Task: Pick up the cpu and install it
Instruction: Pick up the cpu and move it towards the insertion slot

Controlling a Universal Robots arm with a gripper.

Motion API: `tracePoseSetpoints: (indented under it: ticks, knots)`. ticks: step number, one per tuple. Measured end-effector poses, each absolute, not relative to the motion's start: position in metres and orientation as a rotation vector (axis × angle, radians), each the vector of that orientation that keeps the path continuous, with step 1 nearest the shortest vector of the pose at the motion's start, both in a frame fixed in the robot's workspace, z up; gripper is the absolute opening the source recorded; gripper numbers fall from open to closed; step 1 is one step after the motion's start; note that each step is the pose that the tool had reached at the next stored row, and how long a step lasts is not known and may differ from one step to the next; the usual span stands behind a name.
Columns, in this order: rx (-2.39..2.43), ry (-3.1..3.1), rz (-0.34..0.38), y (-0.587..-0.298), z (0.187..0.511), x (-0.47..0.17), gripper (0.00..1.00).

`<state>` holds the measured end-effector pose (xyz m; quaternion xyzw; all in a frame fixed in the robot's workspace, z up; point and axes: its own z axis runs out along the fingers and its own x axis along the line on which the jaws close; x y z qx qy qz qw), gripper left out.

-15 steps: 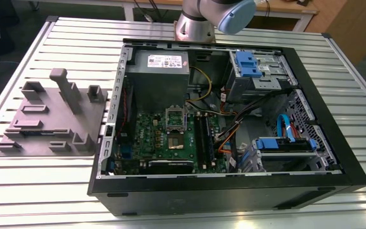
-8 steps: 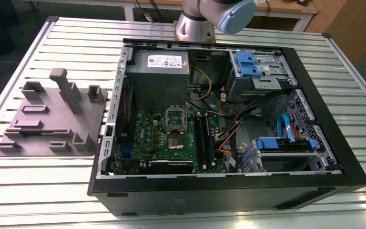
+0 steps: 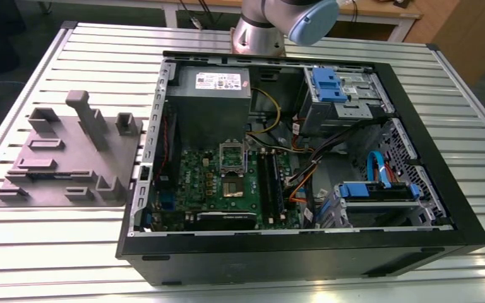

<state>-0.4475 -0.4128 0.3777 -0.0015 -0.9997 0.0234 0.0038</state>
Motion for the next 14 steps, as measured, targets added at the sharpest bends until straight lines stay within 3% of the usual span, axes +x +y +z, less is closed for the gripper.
tracePoseSetpoints:
  ticks: [3, 6, 14]
  knots:
    - [-0.005, -3.133, 0.058, -0.4128, 0.3781, -0.4476, 0.47]
    - [-0.005, -3.134, -0.003, -0.4128, 0.3786, -0.4476, 0.47]
    - [-0.004, -3.134, -0.006, -0.4128, 0.3786, -0.4465, 0.47]
